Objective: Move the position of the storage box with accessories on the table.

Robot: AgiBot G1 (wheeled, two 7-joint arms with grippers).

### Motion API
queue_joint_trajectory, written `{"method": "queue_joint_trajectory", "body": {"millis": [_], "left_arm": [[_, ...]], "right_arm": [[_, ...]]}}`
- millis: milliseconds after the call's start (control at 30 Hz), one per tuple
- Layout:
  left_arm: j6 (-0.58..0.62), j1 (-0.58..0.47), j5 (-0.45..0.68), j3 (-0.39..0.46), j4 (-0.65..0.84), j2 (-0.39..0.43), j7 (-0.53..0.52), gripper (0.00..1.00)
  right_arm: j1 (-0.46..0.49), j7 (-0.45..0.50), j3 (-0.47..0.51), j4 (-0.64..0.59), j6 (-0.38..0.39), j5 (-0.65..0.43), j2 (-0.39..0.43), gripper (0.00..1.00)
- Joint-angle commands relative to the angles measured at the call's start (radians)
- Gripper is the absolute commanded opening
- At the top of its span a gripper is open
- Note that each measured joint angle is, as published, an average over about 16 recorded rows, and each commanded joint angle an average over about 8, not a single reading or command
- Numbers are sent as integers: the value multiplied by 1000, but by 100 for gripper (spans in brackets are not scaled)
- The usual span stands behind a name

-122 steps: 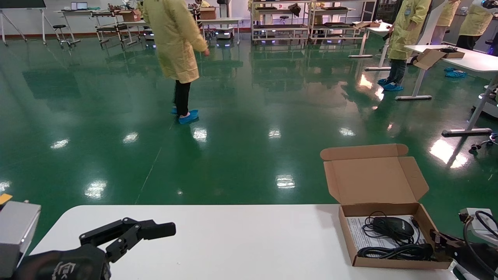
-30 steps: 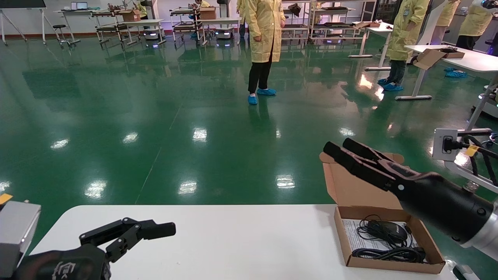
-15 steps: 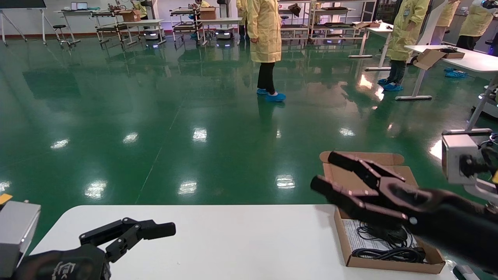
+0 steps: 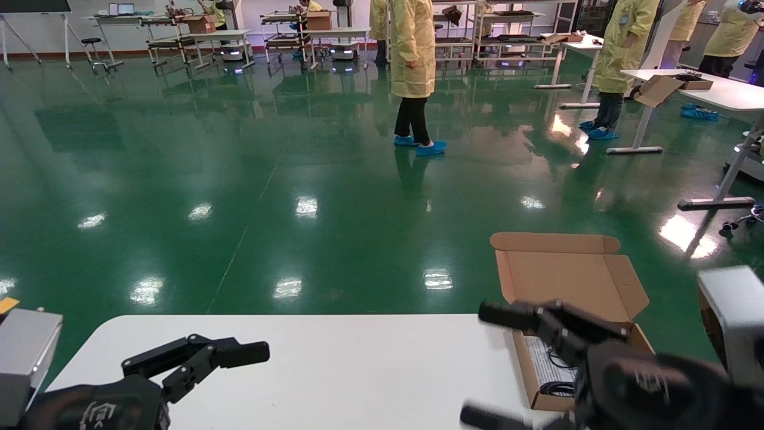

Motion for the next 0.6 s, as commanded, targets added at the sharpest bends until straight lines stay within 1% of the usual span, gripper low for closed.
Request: {"method": "queue_joint_trajectory", "body": {"millis": [33, 333, 467, 600], "left_arm": [[0, 0, 0, 0, 0, 0, 0, 100], [0, 0, 0, 0, 0, 0, 0, 100], [0, 0, 0, 0, 0, 0, 0, 100], [0, 0, 0, 0, 0, 0, 0, 100]], "right_arm": [[-13, 5, 13, 38, -15, -14, 14, 100], [-59, 23, 62, 177, -70, -66, 64, 100], [-66, 26, 71, 199, -80, -75, 72, 100], [-65, 25, 69, 193, -77, -74, 70, 100]]}}
